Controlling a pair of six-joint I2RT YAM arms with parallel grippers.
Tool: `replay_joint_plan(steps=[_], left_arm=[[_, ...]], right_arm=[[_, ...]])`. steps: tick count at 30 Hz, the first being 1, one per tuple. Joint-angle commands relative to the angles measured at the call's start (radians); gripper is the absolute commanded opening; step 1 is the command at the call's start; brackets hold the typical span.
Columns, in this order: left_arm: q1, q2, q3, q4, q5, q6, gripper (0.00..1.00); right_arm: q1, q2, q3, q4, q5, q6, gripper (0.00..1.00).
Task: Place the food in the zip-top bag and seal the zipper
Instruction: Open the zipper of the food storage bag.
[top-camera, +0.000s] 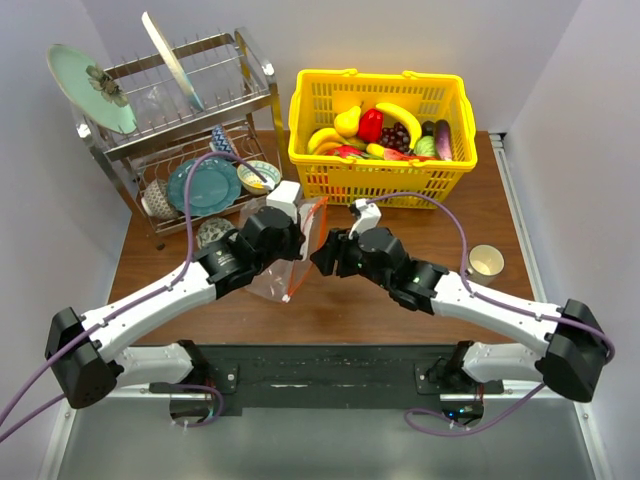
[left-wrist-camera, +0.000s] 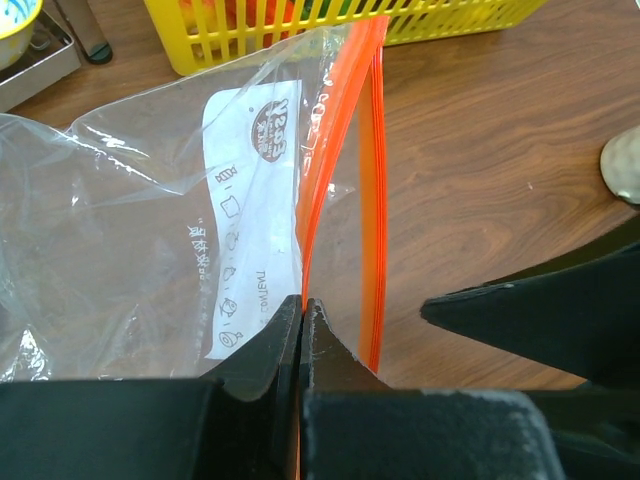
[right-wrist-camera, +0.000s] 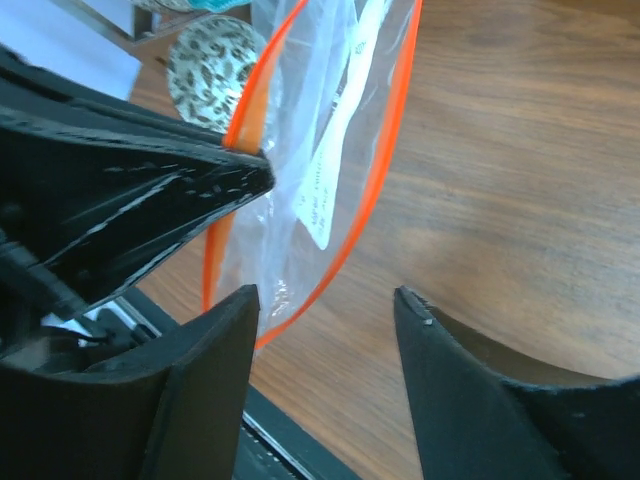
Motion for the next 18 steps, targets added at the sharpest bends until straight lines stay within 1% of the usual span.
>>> replay_joint_plan(steps=[1,2,5,6,8,9,10,13,14,16,17,18], left_arm=[[-0.011,-0.031,0.006,0.053,0.035,-0.011,0.00],[-0.011,-0.034,0.004,0.054,0.052,-0.009,0.00],[-0.011,-0.046,-0.007,0.051,0.095,0.008,0.00],[-0.013,-0.051,-0.008,0.041,0.102,0.012,0.00],[-0.013,-0.059,-0.005,0.021,0.109,0.023,0.00],[-0.013,-0.063,0.000,-0.008,0.106,0.029,0.00],[-0.013,-0.066,0.010,-0.028,0.095,0.039,0.00],[-0.013,-0.059,0.062,-0.146,0.003,0.065,0.00],[-0.014,-0.054,0.078,-0.178,-0.052,0.074,0.00],[-0.014,-0.025,0.139,-0.289,-0.109,0.101,0.00],[-0.013,-0.010,0.165,-0.333,-0.182,0.105,0.00],[-0.014,0.022,0.215,-0.425,-0.224,0.108,0.00]], right_arm=[[-0.001,0.054,0.057,0.010,0.026,-0.012,0.56],[-0.001,0.079,0.074,-0.004,0.035,-0.014,0.53],[-0.002,0.107,0.089,-0.012,0.058,-0.022,0.31],[-0.002,0.118,0.091,-0.012,0.064,-0.020,0.21],[-0.002,0.124,0.095,-0.039,0.090,-0.012,0.13],[-0.002,0.130,0.095,-0.050,0.102,-0.006,0.03],[-0.002,0.132,0.095,-0.061,0.110,-0.005,0.00],[-0.004,0.130,0.097,-0.108,0.150,0.001,0.00],[-0.004,0.127,0.091,-0.130,0.176,0.006,0.00],[-0.004,0.115,0.082,-0.148,0.200,0.008,0.00],[-0.004,0.110,0.074,-0.169,0.228,0.014,0.00],[-0.004,0.106,0.071,-0.182,0.246,0.017,0.00]])
